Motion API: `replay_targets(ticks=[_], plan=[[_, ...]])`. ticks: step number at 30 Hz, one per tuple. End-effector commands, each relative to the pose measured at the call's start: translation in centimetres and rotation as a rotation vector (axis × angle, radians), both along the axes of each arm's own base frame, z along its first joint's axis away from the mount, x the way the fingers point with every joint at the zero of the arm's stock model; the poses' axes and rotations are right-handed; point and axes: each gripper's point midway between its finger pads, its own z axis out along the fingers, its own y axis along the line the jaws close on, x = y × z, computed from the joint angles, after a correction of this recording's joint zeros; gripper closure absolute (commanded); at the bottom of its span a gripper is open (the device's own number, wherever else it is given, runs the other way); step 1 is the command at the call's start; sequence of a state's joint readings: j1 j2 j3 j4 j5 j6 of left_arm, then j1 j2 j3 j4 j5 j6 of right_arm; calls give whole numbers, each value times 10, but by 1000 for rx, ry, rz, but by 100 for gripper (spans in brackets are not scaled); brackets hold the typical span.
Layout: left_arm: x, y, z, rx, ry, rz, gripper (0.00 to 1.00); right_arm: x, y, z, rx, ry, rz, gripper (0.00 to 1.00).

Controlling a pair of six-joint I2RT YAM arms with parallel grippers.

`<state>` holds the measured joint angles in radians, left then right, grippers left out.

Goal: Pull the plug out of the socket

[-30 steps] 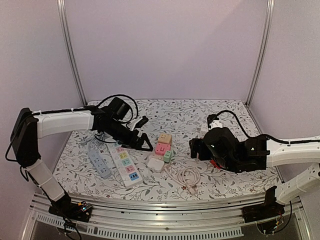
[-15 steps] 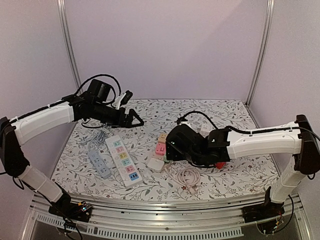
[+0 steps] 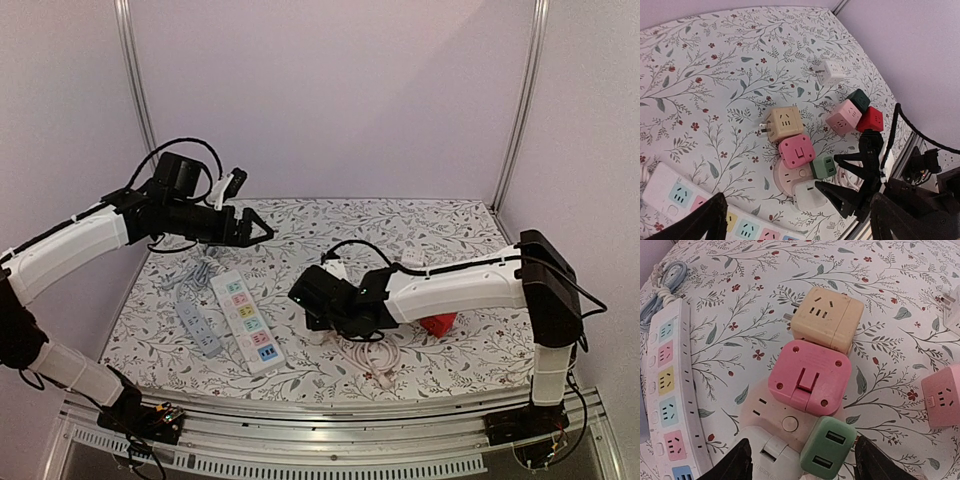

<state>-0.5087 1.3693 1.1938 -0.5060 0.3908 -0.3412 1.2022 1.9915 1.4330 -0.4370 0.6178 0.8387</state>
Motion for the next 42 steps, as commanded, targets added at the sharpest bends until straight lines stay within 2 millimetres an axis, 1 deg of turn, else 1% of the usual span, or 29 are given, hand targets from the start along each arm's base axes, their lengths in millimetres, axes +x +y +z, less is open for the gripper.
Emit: replay_targets(ticks=[1, 5, 6, 8, 10, 11, 13, 17, 20, 21, 24, 25, 27, 28, 30, 31, 32, 34, 37, 39, 42], plan=[[1, 9, 0, 18, -23, 21, 2, 8, -11, -13, -55, 3, -71, 32], [0, 7, 1, 3, -22, 10, 2, 11, -18, -24, -65, 16, -107, 33], [-1, 7, 1, 3, -22, 10, 2, 12, -19, -26, -63, 25, -109, 36], [0, 7, 0, 4, -24, 9, 2, 13, -17, -32, -64, 37, -109, 46], [0, 7, -1, 6, -23, 10, 1, 14, -17, -36, -65, 42, -109, 58], [0, 7, -2, 5, -21, 9, 1, 15, -16, -37, -65, 41, -105, 62], [0, 6, -4, 6, -15, 7, 1, 16, -15, -37, -61, 41, -104, 64], [0, 5, -6, 4, -6, 2, 1, 21, -17, -47, -47, 61, -112, 64], [1, 5, -8, 8, -2, 4, 1, 23, -17, -48, -26, 59, -118, 65], [1, 5, -9, 8, 0, 4, 1, 24, -17, -48, -17, 61, -118, 67], [1, 4, -12, 10, 9, 2, 1, 27, -15, -47, 13, 55, -109, 94], [1, 3, -13, 7, 13, -3, 1, 28, -15, -45, 22, 46, -104, 99], [1, 1, -15, -4, 29, -11, 1, 29, -15, -39, 57, 17, -95, 100], [0, -1, -16, -11, 38, -17, 1, 30, -15, -29, 89, -7, -88, 100], [0, -4, -19, -36, 67, -31, 1, 30, -17, -16, 149, -52, -81, 100], [0, -7, -20, -52, 82, -39, 0, 32, -14, 3, 211, -93, -68, 100], [-1, -10, -21, -70, 99, -51, 1, 31, -18, 7, 236, -118, -61, 100], [-3, -16, -25, -102, 135, -75, 0, 31, -19, 36, 312, -177, -47, 100], [-9, -27, -27, -161, 187, -123, 0, 28, -18, 65, 337, -259, -6, 100], [-12, -33, -29, -200, 219, -152, 0, 25, -18, 89, 353, -315, 9, 100], [-15, -40, -32, -232, 261, -183, 0, 22, -18, 113, 388, -368, 19, 100]])
